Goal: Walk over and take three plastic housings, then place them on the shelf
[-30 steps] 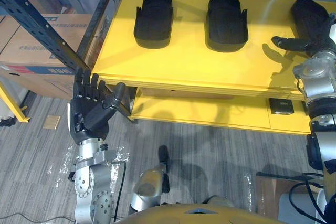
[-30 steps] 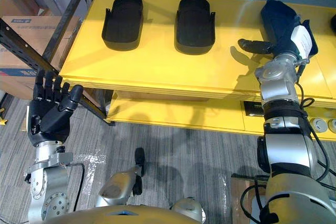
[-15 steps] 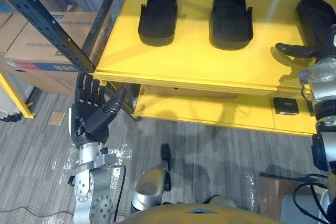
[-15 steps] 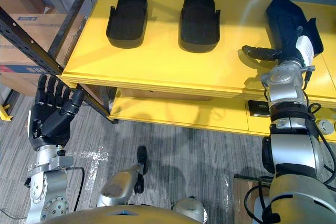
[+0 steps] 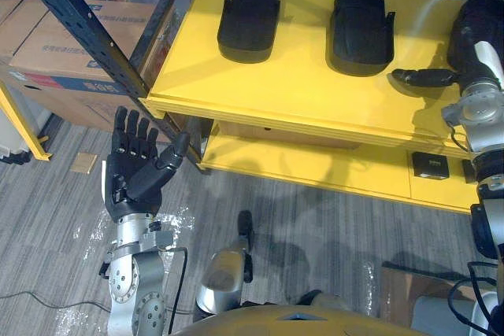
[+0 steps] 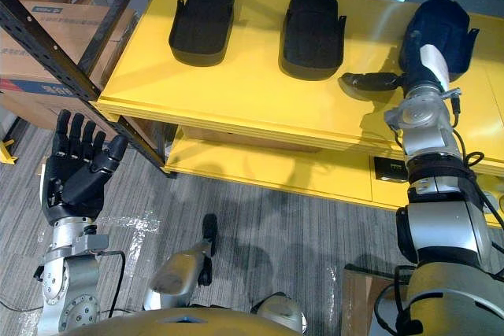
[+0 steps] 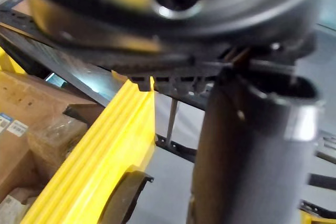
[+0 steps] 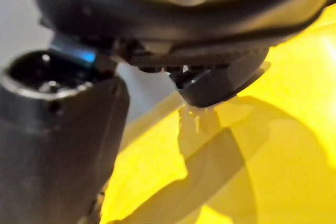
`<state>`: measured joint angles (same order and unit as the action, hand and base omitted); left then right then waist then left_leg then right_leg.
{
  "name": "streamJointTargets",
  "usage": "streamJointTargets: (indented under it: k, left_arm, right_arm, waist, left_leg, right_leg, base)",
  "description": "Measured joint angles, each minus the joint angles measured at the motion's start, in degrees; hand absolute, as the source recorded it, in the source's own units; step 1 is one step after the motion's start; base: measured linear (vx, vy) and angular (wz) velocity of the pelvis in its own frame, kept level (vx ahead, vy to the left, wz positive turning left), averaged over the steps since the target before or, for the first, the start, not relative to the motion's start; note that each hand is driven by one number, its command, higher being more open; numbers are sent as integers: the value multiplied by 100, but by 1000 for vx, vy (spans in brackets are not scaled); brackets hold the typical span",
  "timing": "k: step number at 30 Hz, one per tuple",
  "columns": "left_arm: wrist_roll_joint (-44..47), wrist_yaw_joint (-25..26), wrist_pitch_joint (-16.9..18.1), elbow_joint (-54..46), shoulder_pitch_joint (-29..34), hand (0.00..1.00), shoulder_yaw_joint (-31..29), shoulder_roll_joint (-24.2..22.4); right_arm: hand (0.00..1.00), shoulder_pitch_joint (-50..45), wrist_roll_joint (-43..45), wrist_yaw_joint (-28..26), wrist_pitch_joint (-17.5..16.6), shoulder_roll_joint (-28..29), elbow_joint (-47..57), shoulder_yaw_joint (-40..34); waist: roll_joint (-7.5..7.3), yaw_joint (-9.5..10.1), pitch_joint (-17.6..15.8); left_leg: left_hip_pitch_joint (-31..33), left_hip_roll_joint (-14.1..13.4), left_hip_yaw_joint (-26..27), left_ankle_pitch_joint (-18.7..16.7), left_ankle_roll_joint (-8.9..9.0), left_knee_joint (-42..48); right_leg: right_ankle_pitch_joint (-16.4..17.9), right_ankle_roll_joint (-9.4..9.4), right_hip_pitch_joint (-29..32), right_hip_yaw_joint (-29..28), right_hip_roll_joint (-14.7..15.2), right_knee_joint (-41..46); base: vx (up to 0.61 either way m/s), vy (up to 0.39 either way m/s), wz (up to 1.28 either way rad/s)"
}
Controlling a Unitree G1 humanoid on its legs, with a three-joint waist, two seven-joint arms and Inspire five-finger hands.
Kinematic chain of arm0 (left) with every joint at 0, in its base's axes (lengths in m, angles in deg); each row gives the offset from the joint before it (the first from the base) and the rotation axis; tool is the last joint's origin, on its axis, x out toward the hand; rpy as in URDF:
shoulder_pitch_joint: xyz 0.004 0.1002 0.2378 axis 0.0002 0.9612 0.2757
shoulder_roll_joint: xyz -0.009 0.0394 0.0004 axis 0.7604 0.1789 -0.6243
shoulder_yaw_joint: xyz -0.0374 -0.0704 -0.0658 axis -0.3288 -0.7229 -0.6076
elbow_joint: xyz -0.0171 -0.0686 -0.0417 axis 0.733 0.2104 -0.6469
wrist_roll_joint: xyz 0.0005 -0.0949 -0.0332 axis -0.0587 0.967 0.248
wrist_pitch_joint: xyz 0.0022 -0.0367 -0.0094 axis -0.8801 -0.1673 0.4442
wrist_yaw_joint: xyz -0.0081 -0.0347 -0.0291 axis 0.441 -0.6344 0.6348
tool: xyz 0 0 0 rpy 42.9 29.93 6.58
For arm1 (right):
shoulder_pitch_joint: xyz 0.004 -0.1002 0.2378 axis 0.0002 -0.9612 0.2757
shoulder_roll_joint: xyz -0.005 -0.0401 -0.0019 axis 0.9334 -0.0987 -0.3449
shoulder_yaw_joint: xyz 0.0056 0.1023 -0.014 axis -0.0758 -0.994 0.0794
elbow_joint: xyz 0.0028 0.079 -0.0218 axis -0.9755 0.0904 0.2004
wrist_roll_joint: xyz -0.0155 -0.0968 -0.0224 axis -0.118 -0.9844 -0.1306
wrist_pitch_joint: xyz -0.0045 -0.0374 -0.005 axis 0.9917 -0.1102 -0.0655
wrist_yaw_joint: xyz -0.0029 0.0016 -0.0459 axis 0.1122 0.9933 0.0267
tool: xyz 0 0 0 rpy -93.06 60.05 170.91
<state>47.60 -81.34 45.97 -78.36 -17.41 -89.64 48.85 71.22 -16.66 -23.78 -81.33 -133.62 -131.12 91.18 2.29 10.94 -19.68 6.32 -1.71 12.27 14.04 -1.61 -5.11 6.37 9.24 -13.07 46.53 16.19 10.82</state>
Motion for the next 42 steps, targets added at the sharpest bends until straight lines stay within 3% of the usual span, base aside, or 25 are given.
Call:
streamJointTargets:
  k: [4,8,15,24,30,35,42]
  left_arm:
    - [-103,-3,0,0,-3,100,-83,51]
    - [-200,-10,-1,0,-1,100,-107,202]
    - [-200,-18,-1,0,15,100,-245,209]
    - [-207,-42,-1,-2,218,100,-306,209]
    - [-218,-44,-1,-1,295,100,-307,209]
    - [-218,-45,-1,-2,353,100,-306,209]
    - [-216,-35,-1,-2,356,100,-306,209]
  right_arm:
    - [100,-67,-49,-231,-95,0,83,139]
    - [100,-351,-51,-486,-94,-4,326,155]
    - [100,-675,-250,-859,-214,-11,506,150]
    - [100,-1267,-435,-1432,-469,-234,1249,148]
    - [100,-1636,-576,-1785,-449,-242,1578,150]
    - [100,-1795,-1300,-1721,-157,-240,1721,149]
    - [100,-1794,-1553,-1539,444,-239,1479,83]
  waist:
    - [-56,28,0]
    - [-216,132,36]
    - [-421,138,146]
    - [-486,134,224]
    - [-574,109,490]
    - [-592,112,537]
    - [-590,117,538]
  left_leg:
    - [-14,-38,59,-26,-35,0]
    - [-59,-81,137,-41,-34,0]
    - [-92,-73,142,-63,-38,0]
    - [-168,-91,201,-92,-16,-1]
    - [-188,-92,279,-129,-2,-1]
    - [-219,-101,307,-133,3,-1]
    - [-216,-99,329,-133,2,-1]
  right_leg:
    - [1,-4,2,-47,-32,-18]
    - [-1,-2,-20,-134,-94,-120]
    - [-7,1,-90,-126,-123,-199]
    - [-7,2,-136,-170,-128,-226]
    - [-25,28,-138,-239,-134,-309]
    - [-27,30,-145,-271,-130,-301]
    - [-28,28,-140,-290,-127,-303]
  base:
    - [-67,4,-5]
    - [-59,-9,-9]
    - [-43,-12,1]
    - [-50,4,-3]
    - [-40,1,-6]
    - [-42,10,-3]
    - [-54,26,0]
